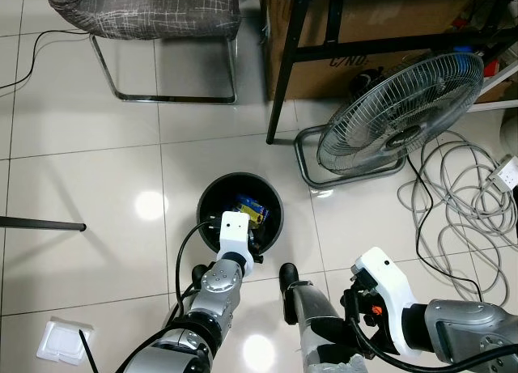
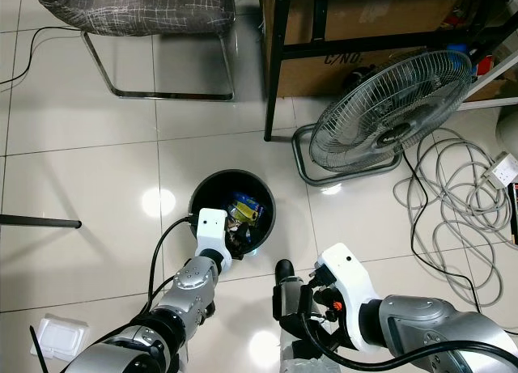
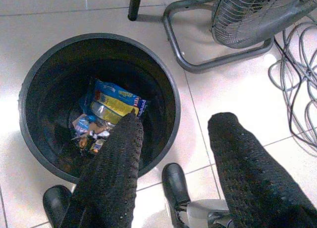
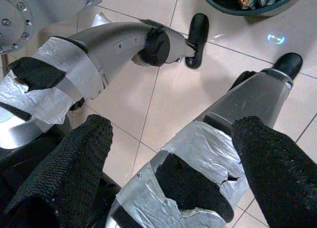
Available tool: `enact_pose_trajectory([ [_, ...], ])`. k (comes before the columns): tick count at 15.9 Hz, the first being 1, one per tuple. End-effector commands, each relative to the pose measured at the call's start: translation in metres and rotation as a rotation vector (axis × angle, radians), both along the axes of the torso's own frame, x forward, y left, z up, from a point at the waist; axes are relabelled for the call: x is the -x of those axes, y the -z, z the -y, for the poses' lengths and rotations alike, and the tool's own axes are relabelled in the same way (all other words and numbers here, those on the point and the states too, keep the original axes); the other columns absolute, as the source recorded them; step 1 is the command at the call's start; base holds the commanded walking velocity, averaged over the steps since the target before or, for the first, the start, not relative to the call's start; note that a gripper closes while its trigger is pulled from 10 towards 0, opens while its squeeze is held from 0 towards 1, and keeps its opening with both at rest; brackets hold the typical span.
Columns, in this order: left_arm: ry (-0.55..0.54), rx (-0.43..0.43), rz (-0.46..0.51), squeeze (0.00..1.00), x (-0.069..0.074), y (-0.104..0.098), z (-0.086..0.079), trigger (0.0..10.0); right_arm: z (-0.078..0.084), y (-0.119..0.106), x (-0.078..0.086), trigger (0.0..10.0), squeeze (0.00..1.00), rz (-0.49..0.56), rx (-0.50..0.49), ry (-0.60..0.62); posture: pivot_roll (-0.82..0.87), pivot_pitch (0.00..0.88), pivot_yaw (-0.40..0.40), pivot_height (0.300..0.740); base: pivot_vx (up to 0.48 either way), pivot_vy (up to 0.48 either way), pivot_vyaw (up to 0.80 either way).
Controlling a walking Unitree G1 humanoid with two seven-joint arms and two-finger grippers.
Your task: Picking trash to rubbish bin
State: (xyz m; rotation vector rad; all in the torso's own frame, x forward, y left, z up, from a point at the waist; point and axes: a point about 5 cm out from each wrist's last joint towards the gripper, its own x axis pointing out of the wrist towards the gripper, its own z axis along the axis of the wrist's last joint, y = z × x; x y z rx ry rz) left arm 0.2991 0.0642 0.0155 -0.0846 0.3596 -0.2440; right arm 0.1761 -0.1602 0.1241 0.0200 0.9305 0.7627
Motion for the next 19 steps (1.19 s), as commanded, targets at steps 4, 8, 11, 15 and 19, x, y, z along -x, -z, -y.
enact_pose_trajectory([
  [4, -0.006, 0.005, -0.048, 1.00, 0.012, 0.014, -0.005, 10.0, -0.004, 0.008, -0.001, 10.0, 0.00, -0.009, -0.002, -0.006, -0.41, 0.486, -0.054, 0.740, 0.000, 0.000, 0.00],
  [8, 0.000, -0.024, -0.002, 1.00, 0.010, 0.012, -0.029, 10.0, -0.015, 0.014, -0.026, 10.0, 0.00, 0.063, -0.012, 0.002, -0.32, 0.428, -0.027, 0.740, 0.000, 0.000, 0.00],
  [11, -0.022, -0.080, 0.055, 0.24, 0.014, 0.012, -0.054, 10.0, -0.023, 0.019, -0.052, 10.0, 0.00, 0.173, -0.015, 0.047, -0.25, 0.375, -0.004, 0.740, 0.000, 0.000, 0.00],
  [15, -0.085, -0.161, 0.150, 0.00, 0.029, 0.001, -0.091, 10.0, -0.034, 0.035, -0.090, 10.0, 0.00, 0.332, 0.042, 0.077, -0.12, 0.269, 0.027, 0.740, 0.000, 0.000, 0.00],
  [19, -0.148, -0.200, 0.200, 0.00, 0.039, -0.014, -0.109, 10.0, -0.040, 0.047, -0.111, 10.0, 0.00, 0.415, 0.066, 0.113, -0.06, 0.221, 0.031, 0.740, 0.000, 0.000, 0.00],
])
